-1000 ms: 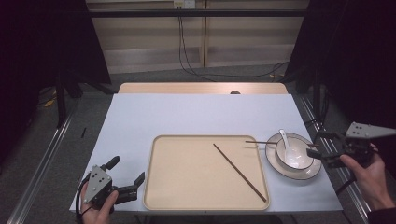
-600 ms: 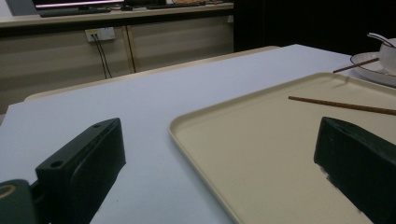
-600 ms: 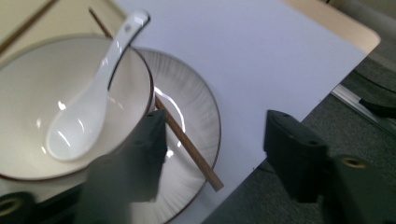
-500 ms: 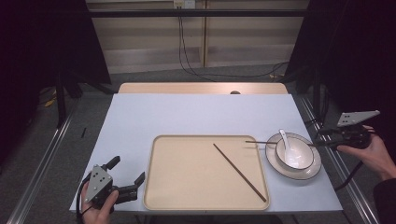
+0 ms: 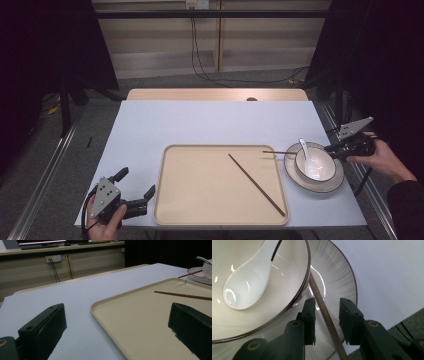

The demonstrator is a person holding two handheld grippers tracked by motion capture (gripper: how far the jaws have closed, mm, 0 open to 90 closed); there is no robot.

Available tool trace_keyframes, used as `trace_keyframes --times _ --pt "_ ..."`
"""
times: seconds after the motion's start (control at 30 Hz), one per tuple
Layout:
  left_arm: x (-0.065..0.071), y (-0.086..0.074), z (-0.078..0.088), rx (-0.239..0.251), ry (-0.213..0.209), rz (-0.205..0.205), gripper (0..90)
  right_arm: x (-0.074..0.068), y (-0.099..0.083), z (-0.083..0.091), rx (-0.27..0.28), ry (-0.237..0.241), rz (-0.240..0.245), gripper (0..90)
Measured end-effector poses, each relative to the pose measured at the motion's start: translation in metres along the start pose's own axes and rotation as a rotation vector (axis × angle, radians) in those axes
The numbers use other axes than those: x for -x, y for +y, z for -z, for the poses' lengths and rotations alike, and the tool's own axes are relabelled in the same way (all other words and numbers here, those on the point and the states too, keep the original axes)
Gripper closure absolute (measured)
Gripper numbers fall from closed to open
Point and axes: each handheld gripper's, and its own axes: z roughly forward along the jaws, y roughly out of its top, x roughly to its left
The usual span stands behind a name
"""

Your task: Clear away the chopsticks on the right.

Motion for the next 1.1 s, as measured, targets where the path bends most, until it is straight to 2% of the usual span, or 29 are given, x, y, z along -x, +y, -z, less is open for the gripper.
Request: trace_keyframes --times 0.03,0.1,0.23,0.27,0.37,0.47,0.5,0.57,0.6,0.73,0.93,1.0,1.03,1.1 --pt "0.000 0.000 0.000 0.000 -0.005 -0.002 1.6 0.000 0.001 -0.001 -0.022 -0.018 -0.009 66.6" --pt "0.000 0.000 0.000 -0.001 -0.004 -0.002 1.6 0.000 0.001 -0.006 -0.037 0.007 -0.013 66.9" --pt "0.000 0.000 0.000 0.000 -0.002 -0.006 1.5 0.000 0.003 -0.010 -0.042 0.004 0.002 73.2" --pt "0.000 0.000 0.000 0.000 0.000 -0.005 1.6 0.000 0.003 -0.011 -0.046 0.023 -0.006 74.4" --pt "-0.001 0.000 0.001 -0.001 0.000 -0.003 1.4 0.000 0.004 -0.012 -0.039 0.033 -0.007 76.2" --pt "-0.001 0.000 0.001 0.000 0.002 -0.001 1.4 0.000 0.004 -0.012 -0.036 0.050 -0.004 83.7" --pt "-0.001 0.000 0.001 0.000 0.002 -0.002 1.4 -0.001 0.004 -0.011 -0.037 0.058 -0.010 83.7" --pt "-0.001 0.000 0.001 0.000 0.003 -0.002 1.4 0.000 0.003 -0.011 -0.024 0.054 -0.002 84.5" --pt "-0.001 0.000 0.001 -0.001 0.001 -0.002 1.4 -0.001 0.002 -0.011 -0.035 0.036 -0.007 84.6" --pt "-0.001 0.000 0.000 -0.002 0.002 -0.004 1.4 0.000 0.001 -0.009 0.003 0.045 -0.002 84.8" --pt "-0.001 0.000 0.000 -0.001 -0.001 -0.009 1.4 0.000 0.001 -0.004 0.004 0.042 -0.058 84.9" --pt "-0.001 0.000 0.000 -0.001 -0.003 -0.006 1.4 0.001 0.001 -0.002 0.023 0.054 -0.056 85.0" --pt "-0.001 0.000 0.000 0.000 -0.002 -0.006 1.4 -0.001 0.001 -0.001 0.019 0.040 -0.074 85.0" --pt "-0.001 0.000 0.000 -0.003 0.002 -0.007 1.4 0.000 0.000 0.002 0.040 0.046 -0.077 85.0"
